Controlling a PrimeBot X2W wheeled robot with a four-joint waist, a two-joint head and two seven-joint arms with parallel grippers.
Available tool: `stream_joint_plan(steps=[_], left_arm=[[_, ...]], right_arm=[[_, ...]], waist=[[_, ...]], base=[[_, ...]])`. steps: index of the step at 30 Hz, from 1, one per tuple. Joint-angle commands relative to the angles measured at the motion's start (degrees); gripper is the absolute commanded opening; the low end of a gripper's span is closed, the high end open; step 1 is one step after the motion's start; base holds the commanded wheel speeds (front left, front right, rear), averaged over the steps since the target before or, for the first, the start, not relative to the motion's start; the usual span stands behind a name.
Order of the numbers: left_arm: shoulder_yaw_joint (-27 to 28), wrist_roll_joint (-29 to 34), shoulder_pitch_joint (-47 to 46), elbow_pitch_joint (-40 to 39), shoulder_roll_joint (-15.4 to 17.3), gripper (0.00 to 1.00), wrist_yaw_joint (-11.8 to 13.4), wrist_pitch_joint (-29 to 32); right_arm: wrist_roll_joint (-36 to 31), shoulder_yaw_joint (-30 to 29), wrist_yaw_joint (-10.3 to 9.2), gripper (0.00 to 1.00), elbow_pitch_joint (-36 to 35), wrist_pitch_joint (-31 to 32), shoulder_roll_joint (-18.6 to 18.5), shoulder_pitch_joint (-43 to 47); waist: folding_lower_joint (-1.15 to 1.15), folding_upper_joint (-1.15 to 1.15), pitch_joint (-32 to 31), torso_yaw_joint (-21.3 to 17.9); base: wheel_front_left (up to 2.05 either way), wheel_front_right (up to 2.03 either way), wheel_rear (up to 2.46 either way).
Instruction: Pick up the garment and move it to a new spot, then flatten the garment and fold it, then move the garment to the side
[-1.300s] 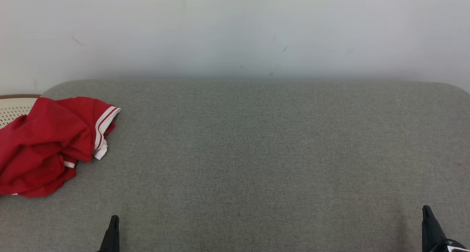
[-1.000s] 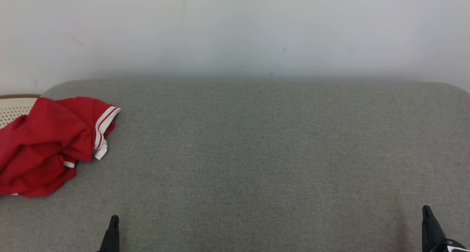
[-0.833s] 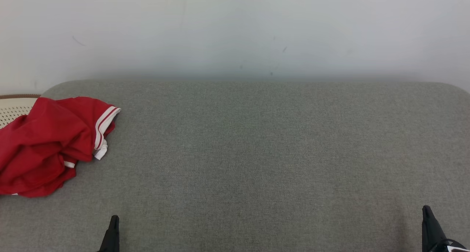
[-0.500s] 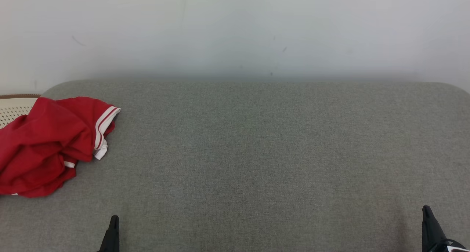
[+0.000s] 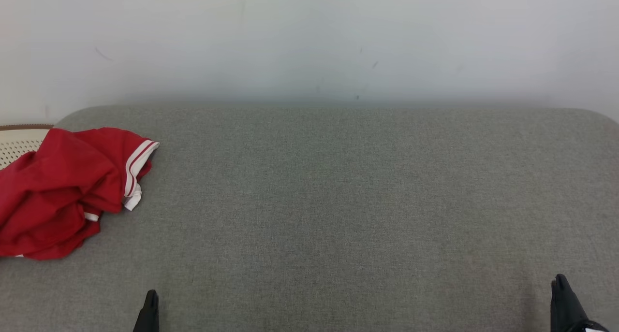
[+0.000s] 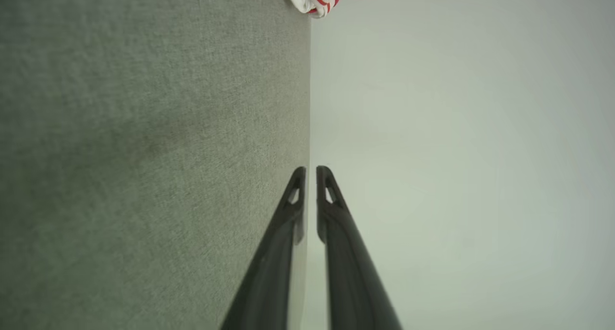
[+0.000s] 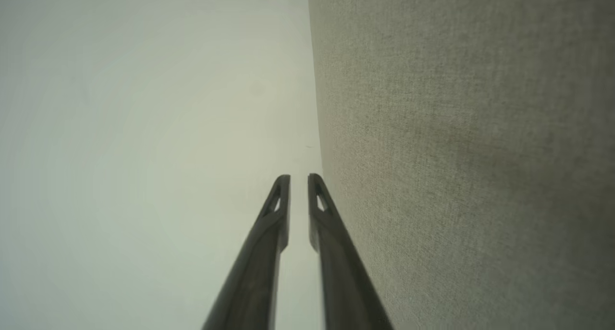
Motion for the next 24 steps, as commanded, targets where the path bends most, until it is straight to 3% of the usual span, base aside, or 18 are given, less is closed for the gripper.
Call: stream_joint_plan(steps=[1,15,24], left_arm=[[0.0,0.0,0.2,0.2,0.0,1.0,0.0,-0.1],[-0.4,4.4,1.1,-2.5,0.0,1.0,0.9,-3.3],[-1.4,14.9,1.2,-5.3,0.0,1.0,3.0,-5.4]], right_arm=[[0.0,0.1,0.0,1.0,0.3,-0.1,0.1,0.1],[-7.3,4.8,0.0,1.0,-1.7,-4.0,-0.3,0.2],[-18.9,7.3,0.01,1.0,-2.7,-6.4,-0.4,-0.1]], waist=[[0.0,0.0,0.0,0.0],[0.0,0.0,0.0,0.1],[0.0,0.0,0.1,0.1]], base=[[0.0,0.0,0.0],[0.0,0.0,0.0],[0.0,0.0,0.0]])
